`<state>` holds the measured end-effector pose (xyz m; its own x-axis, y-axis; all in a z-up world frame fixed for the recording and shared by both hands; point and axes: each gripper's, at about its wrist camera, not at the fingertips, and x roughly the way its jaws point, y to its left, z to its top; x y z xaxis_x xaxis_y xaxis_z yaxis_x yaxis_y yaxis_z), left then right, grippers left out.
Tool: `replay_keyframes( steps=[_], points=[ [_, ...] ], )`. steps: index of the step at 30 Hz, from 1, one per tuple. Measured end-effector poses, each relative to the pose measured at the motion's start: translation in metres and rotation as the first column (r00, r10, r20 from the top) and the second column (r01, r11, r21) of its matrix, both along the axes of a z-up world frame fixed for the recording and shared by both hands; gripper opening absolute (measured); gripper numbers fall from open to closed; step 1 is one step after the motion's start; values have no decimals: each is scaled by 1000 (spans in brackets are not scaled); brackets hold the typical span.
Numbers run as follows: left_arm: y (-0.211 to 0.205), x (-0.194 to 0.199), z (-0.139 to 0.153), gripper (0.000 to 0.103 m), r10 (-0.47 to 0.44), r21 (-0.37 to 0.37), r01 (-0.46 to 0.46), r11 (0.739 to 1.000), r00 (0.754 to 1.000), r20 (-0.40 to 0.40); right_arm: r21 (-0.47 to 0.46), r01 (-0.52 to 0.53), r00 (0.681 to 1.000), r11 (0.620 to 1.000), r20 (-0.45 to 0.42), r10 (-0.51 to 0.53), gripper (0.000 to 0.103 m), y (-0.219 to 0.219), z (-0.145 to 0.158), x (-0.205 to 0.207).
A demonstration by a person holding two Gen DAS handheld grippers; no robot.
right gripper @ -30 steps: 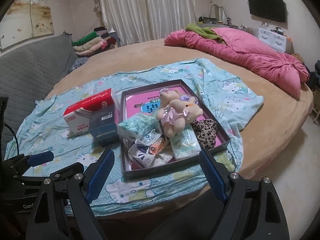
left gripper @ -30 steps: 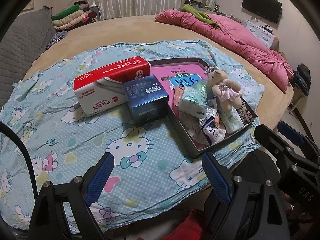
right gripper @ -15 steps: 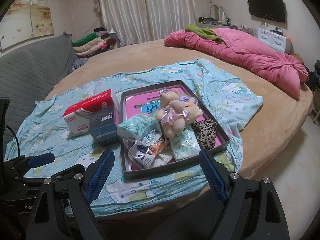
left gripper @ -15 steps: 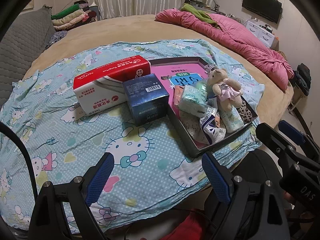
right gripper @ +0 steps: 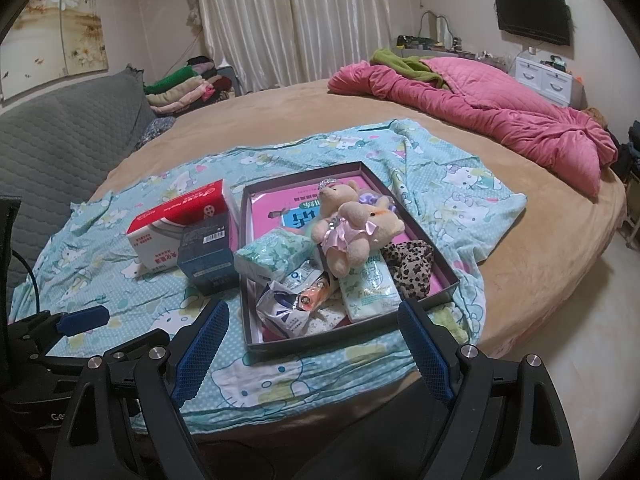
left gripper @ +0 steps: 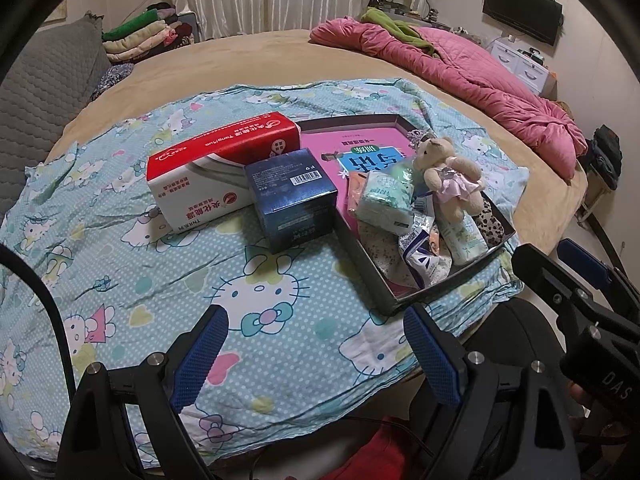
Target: Organize soft objects
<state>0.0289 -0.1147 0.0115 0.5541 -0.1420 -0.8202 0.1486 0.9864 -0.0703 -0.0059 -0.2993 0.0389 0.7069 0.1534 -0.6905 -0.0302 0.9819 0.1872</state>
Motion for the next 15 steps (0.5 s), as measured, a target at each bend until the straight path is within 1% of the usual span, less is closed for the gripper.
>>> replay_keyframes(
  steps=[15],
  points=[
    [1, 1, 1, 89, 3, 0, -3, 1000, 1000, 5, 0, -1, 1000, 1000, 0, 1, 87, 0, 0, 0]
  ],
)
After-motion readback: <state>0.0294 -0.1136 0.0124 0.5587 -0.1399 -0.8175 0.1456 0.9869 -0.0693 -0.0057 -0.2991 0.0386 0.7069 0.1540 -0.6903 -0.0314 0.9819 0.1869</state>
